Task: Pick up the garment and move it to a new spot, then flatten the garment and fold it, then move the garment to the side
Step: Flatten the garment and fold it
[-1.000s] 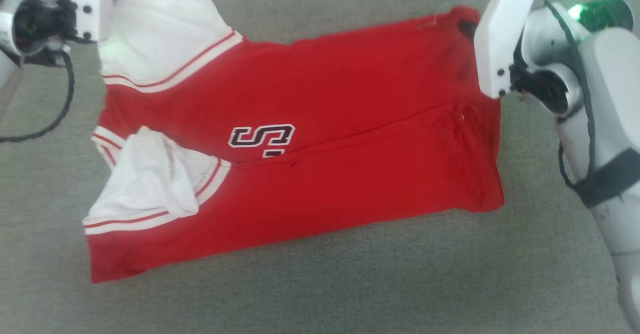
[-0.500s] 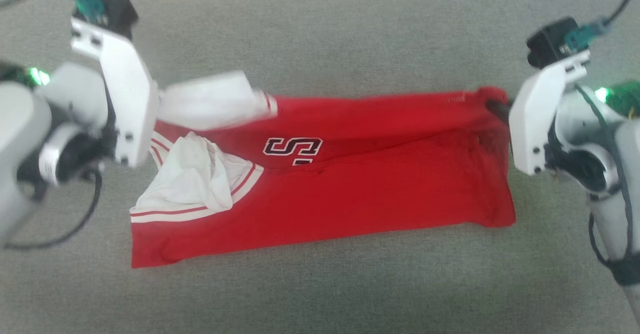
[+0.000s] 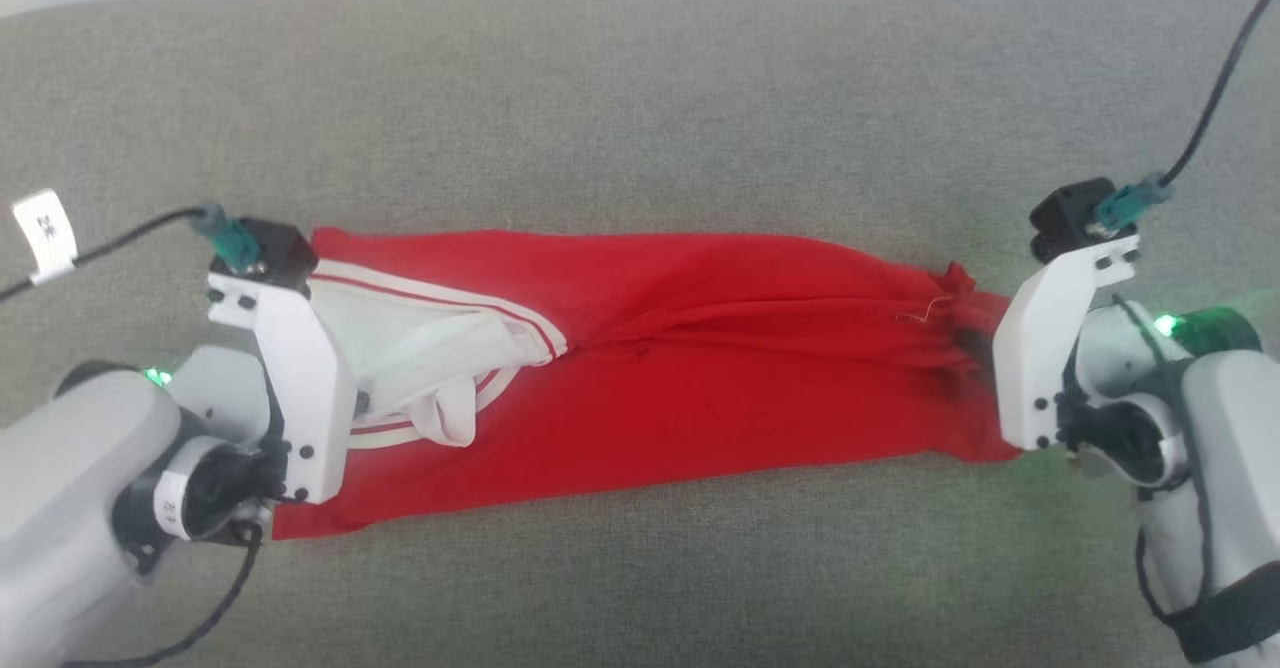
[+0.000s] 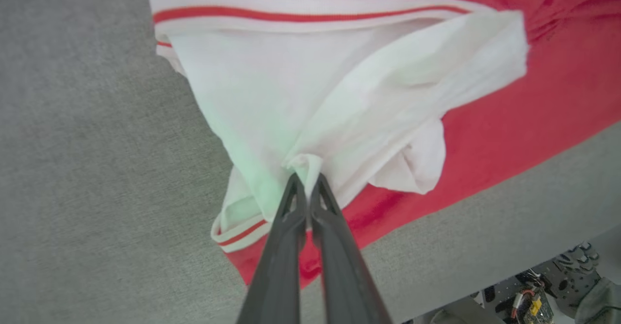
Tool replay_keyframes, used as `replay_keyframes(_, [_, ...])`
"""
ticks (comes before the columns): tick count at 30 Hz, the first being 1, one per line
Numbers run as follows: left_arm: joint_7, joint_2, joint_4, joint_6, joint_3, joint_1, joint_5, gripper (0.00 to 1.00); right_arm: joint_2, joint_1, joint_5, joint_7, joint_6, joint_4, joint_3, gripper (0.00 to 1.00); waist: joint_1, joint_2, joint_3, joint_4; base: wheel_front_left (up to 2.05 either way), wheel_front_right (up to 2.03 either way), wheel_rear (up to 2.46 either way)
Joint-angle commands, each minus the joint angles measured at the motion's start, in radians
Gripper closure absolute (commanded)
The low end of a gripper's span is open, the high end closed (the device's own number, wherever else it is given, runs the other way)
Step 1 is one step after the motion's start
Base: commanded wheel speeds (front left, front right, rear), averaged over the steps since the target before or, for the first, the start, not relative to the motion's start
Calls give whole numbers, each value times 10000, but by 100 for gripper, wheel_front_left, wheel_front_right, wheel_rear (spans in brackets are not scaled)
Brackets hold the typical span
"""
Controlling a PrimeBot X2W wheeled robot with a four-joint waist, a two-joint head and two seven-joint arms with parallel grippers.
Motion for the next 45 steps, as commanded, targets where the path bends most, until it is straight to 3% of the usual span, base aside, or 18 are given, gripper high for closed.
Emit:
replay_keyframes(1, [-290,-183,377,-178,69,249,-217,53,30,15,0,-164,1,99,183,73,0,0,-81,-25,0,0,0])
replay_keyframes(2, [-447,-282,574,-268,87,342,-189,31,75,-12,41,-249,1,167,228,0,0,0,-129,-30,0,0,0])
replay_keyframes(3, [-607,-371,768,-369,99,414,-198,9,79,-17,43,-321,1,256,263,0,0,0,-189,-27,0,0,0])
replay_keyframes(4, [-776,-463,930,-458,138,494,-239,0,65,-24,26,-387,1,301,307,0,0,0,-245,-22,0,0,0])
replay_keyframes(12, [-2226,-729,1506,-909,504,1083,-355,0,-122,169,101,-869,1,451,299,0,0,0,-875,131,0,0,0])
replay_keyframes(19, [-3885,-567,1382,-784,950,1814,-189,0,-300,486,177,-719,1,372,-102,0,0,0,-1264,353,0,0,0])
replay_keyframes(24, [-5502,-457,1241,-579,1485,2616,-277,0,-370,699,86,-609,1,585,-568,0,0,0,-1432,549,0,0,0])
replay_keyframes(34, [-8906,-501,1535,-709,2415,4254,112,0,-264,998,-118,-494,1,1425,-1147,0,0,0,-1446,1076,0,0,0])
replay_keyframes(39, [-9238,-878,1699,-781,3604,4865,629,0,-135,942,-114,-663,1,2019,-1222,0,0,0,-1391,1356,0,0,0])
replay_keyframes(45, [-9233,-2145,1556,-1292,6216,6076,2787,0,77,702,-9,-937,2,2933,-1090,0,0,0,-1361,1641,0,0,0])
